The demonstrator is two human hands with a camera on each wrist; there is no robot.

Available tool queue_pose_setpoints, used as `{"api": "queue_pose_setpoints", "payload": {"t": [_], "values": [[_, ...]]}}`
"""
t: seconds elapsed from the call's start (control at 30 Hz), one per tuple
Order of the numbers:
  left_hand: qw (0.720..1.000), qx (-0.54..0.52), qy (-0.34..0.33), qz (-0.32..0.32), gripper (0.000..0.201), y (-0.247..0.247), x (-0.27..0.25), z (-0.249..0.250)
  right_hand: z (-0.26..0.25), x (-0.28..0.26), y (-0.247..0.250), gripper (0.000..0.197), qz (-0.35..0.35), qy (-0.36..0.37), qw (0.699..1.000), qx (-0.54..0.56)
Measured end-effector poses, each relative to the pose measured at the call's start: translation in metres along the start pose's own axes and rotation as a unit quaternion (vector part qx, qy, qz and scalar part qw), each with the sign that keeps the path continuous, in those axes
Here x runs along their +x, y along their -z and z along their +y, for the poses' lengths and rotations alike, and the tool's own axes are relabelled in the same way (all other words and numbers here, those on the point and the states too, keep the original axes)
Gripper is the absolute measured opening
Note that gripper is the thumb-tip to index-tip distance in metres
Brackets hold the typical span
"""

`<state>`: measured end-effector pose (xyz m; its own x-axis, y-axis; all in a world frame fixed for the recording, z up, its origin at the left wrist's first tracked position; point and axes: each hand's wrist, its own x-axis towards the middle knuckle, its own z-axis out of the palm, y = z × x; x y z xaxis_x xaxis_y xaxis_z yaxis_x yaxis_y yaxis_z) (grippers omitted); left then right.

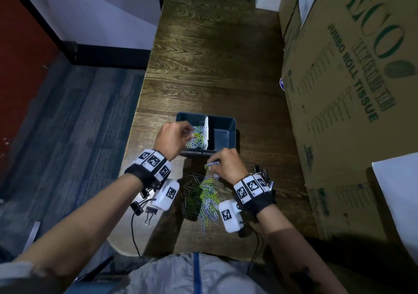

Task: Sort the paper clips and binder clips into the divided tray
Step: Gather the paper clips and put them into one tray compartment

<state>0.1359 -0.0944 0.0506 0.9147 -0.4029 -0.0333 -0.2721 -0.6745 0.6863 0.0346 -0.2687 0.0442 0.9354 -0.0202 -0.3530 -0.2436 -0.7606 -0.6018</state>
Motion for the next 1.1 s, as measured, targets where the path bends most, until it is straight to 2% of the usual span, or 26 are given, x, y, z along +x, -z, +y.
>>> {"api": "queue_pose_setpoints", "payload": {"t": [0.07, 0.17, 0.23, 0.37, 0.43, 0.5, 0.53, 0.6, 0.67, 0.77, 0.83, 0.93, 1.0, 1.1], "values": [[0.999, 0.029, 0.021, -0.002, 0.029, -0.004, 0.003, -0.008, -0.016, 0.014, 0.017, 0.007, 0.025, 0.023, 0.999, 0.001], [0.996, 0.068, 0.035, 0.042, 0.018, -0.011, -0.014, -0.019, -0.041, 0.036, 0.036, 0.006, 0.072, 0.037, 0.997, 0.002], [0.993, 0.100, 0.045, 0.044, 0.015, -0.018, -0.031, -0.022, -0.056, 0.049, 0.045, 0.011, 0.087, 0.043, 0.995, 0.009], [0.991, 0.109, 0.050, -0.061, 0.016, -0.038, -0.067, -0.027, -0.069, 0.064, 0.047, 0.045, 0.057, 0.023, 0.998, 0.007], [0.983, 0.115, 0.057, -0.128, 0.019, -0.050, -0.084, -0.038, -0.063, 0.060, 0.040, 0.042, 0.069, 0.015, 0.997, -0.012], [0.969, 0.141, 0.066, -0.190, 0.024, -0.060, -0.098, -0.050, -0.049, 0.050, 0.028, 0.028, 0.083, 0.006, 0.997, -0.001], [0.963, 0.157, 0.066, -0.211, 0.028, -0.065, -0.104, -0.054, -0.040, 0.043, 0.020, 0.024, 0.071, -0.003, 0.997, 0.003], [0.949, 0.177, 0.072, -0.251, 0.052, -0.075, -0.114, -0.060, -0.018, 0.026, -0.003, 0.022, 0.019, -0.014, 1.000, -0.012], [0.938, 0.184, 0.089, -0.282, 0.079, -0.083, -0.118, -0.063, 0.004, 0.008, -0.027, 0.032, -0.056, -0.049, 0.997, -0.027], [0.929, 0.203, 0.091, -0.296, 0.106, -0.092, -0.117, -0.064, 0.039, -0.019, -0.058, 0.081, -0.174, -0.128, 0.973, -0.084], [0.925, 0.227, 0.067, -0.296, 0.111, -0.098, -0.117, -0.063, 0.056, -0.033, -0.073, 0.108, -0.222, -0.141, 0.955, -0.138], [0.917, 0.256, 0.029, -0.306, 0.107, -0.109, -0.117, -0.060, 0.063, -0.045, -0.093, 0.109, -0.176, -0.112, 0.963, -0.173], [0.917, 0.260, 0.016, -0.301, 0.094, -0.115, -0.120, -0.058, 0.060, -0.048, -0.102, 0.102, -0.145, -0.095, 0.970, -0.171], [0.933, 0.219, 0.006, -0.284, 0.071, -0.117, -0.123, -0.059, 0.057, -0.046, -0.108, 0.084, -0.120, -0.077, 0.977, -0.161]]}}
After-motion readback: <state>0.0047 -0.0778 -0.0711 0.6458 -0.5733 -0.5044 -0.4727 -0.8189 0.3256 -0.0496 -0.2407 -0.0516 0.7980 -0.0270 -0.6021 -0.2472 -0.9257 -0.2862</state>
